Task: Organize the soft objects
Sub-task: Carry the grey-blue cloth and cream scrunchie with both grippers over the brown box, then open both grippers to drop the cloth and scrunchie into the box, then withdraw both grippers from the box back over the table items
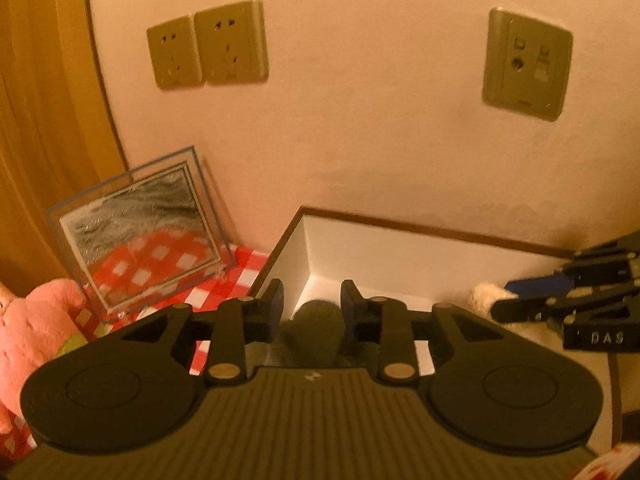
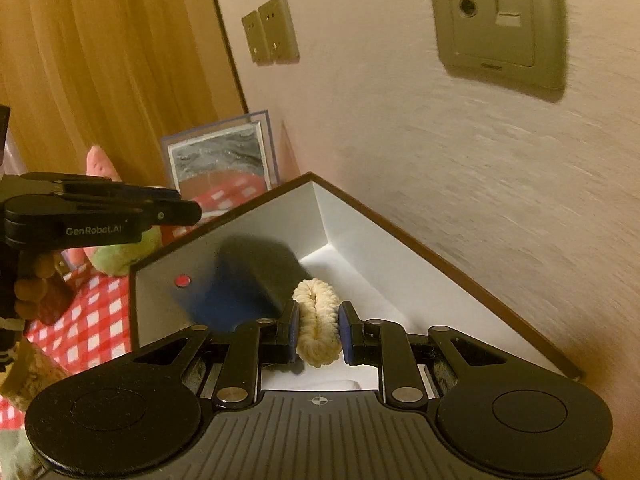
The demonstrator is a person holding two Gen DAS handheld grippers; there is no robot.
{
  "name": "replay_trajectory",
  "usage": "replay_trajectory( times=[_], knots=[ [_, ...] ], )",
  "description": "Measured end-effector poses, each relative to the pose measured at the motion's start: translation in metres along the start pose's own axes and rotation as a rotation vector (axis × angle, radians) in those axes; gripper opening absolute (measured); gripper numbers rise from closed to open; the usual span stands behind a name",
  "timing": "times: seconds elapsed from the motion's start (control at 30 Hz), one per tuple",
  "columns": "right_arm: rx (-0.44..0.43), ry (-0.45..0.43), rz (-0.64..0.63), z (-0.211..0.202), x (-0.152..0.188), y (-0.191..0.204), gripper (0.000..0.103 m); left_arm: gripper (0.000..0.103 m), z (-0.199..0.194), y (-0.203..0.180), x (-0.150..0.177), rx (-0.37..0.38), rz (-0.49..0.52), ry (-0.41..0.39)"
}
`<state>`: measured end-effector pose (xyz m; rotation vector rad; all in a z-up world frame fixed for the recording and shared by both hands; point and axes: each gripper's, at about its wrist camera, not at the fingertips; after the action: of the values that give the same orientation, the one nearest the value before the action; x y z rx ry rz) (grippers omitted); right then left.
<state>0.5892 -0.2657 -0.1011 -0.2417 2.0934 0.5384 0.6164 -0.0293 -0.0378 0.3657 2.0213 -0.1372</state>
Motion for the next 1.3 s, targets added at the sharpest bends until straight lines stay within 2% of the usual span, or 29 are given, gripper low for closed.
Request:
replay_trajectory(
  times=[0.23,0.3,0.33,0.37,0.4,0.57,0.77,1.07,1.3],
  knots=[
    [-0.008,0.001,-0.001,0.019,-0.007,-0.004,0.021,0.030,-0.004,0.013,0.009,-0.030,-0.016,0.038],
    [0.000,-0.018,0.001,0.027,-0.014,-0.003,0.033,0.032,-0.008,0.015,0.011,-0.038,-0.020,0.040],
    [0.006,-0.030,0.002,0.028,-0.016,-0.002,0.055,0.034,-0.011,0.016,0.011,-0.042,-0.023,0.041],
    [0.013,-0.050,0.005,0.029,-0.018,-0.002,0.069,0.034,-0.013,0.017,0.012,-0.045,-0.026,0.042],
    [0.011,-0.079,0.011,0.028,-0.020,-0.001,0.070,0.035,-0.015,0.018,0.012,-0.046,-0.029,0.044],
    [-0.018,-0.103,0.033,0.024,-0.027,-0.001,0.070,0.039,-0.029,0.021,0.014,-0.050,-0.057,0.045],
    [-0.005,-0.066,0.064,0.005,-0.018,-0.001,0.070,0.042,-0.052,0.018,0.018,-0.041,-0.100,0.048],
    [0.010,-0.037,0.129,-0.050,0.008,0.001,0.070,0.047,-0.111,0.004,0.026,-0.037,-0.133,0.025],
    [0.025,-0.058,0.165,-0.106,0.023,0.009,0.070,0.051,-0.174,-0.003,0.042,-0.064,-0.171,0.019]
  ],
)
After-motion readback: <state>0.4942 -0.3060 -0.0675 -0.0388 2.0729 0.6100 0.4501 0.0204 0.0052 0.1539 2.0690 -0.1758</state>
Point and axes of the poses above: each gripper's, at about its wrist camera, not at the fingertips, and z roughly the way its jaws point, y to its left, x to its underside, and after that the axes turned 11 degrees about -y, right-handed
